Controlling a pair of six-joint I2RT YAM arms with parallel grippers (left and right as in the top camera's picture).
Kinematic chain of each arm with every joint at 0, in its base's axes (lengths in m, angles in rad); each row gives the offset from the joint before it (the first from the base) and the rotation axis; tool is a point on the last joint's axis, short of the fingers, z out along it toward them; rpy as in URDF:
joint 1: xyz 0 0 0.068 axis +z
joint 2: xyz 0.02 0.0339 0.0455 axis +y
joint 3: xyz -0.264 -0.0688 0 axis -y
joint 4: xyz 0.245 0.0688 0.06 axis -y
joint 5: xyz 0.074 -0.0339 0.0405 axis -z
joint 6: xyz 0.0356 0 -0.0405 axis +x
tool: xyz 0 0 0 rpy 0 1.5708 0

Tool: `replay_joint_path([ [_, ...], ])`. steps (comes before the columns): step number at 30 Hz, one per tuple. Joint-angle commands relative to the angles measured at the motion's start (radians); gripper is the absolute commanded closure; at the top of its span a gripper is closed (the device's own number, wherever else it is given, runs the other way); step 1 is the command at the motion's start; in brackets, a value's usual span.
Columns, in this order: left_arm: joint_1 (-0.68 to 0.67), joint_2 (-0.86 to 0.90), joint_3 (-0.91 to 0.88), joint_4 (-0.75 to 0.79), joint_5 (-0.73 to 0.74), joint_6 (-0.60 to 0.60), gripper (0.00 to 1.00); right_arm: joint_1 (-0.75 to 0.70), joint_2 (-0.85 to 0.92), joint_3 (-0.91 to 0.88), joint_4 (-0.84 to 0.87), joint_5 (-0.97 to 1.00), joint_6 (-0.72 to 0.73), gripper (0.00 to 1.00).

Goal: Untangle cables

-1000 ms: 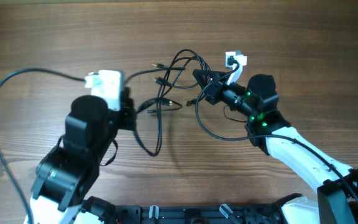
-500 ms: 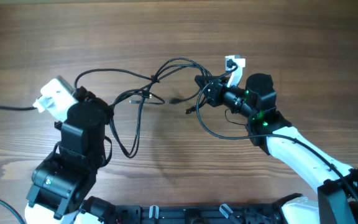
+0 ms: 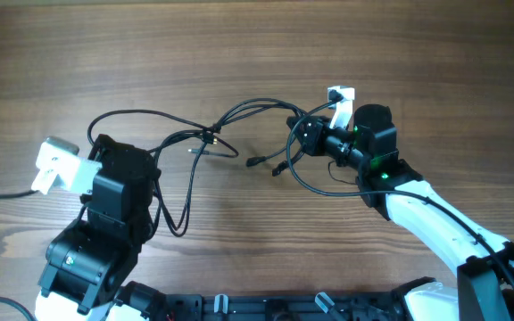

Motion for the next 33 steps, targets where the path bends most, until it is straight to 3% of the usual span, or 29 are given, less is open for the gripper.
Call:
replay_joint_path([
  [1,0.005,-0.014,0.014,0.019,0.000,-0.311,0.96,-0.031,-0.010,0.002,-0.019,0.107,0.010,0.96],
  [6,0.005,0.043,0.014,0.129,0.389,-0.319,0.96,-0.030,-0.010,0.002,-0.011,0.107,0.011,0.96],
  [9,0.005,0.098,0.014,0.163,0.513,-0.320,0.96,-0.031,-0.009,0.002,-0.012,0.107,0.005,0.96],
  [17,0.046,0.135,0.014,0.157,0.395,-0.319,0.95,-0.031,-0.009,0.002,-0.087,0.135,-0.041,0.96],
  [25,0.204,0.130,0.014,-0.094,0.142,-0.320,0.85,-0.031,-0.009,0.002,-0.094,0.152,-0.041,0.96],
  [30,0.318,0.130,0.014,-0.187,0.141,-0.319,0.77,-0.031,-0.009,0.002,-0.093,0.152,-0.041,0.96],
  [33,0.346,0.130,0.014,-0.192,0.211,-0.261,0.66,-0.031,-0.009,0.002,-0.093,0.152,-0.041,0.96],
])
